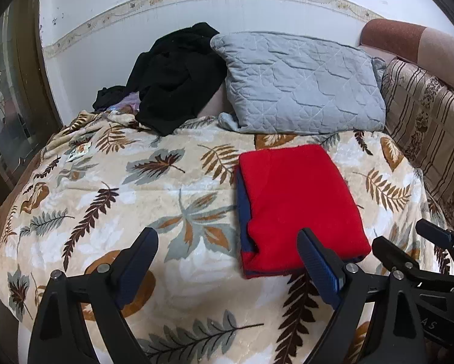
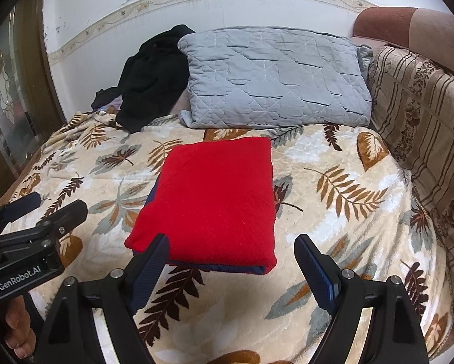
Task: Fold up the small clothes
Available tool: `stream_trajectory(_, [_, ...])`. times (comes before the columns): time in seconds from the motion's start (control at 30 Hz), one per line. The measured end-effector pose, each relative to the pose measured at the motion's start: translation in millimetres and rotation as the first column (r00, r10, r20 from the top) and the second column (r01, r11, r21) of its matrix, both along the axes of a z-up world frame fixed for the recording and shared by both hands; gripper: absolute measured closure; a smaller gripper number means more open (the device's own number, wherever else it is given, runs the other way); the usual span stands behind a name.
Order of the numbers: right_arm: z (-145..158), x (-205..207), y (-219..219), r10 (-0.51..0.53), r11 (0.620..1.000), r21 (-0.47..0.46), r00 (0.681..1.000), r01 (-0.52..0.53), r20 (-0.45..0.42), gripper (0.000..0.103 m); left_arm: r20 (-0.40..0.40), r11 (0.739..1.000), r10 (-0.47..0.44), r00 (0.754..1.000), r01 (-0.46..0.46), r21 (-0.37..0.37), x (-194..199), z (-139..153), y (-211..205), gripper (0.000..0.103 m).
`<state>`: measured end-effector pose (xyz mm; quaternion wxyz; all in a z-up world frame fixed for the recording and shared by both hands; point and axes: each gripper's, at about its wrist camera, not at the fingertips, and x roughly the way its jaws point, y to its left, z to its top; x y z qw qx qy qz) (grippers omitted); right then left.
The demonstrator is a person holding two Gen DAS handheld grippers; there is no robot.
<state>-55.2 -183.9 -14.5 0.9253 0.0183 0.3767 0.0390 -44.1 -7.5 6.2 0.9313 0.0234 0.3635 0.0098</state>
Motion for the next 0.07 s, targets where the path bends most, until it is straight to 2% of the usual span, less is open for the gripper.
stream_trajectory(0.07, [-0.7, 2.6, 0.4, 0.002, 1.000, 0.000, 1.000, -0.002, -0.001, 0.016, 0.003, 1.000, 0.000, 1.000, 0.000, -0.002, 1.9, -0.1, -0.2, 0.010])
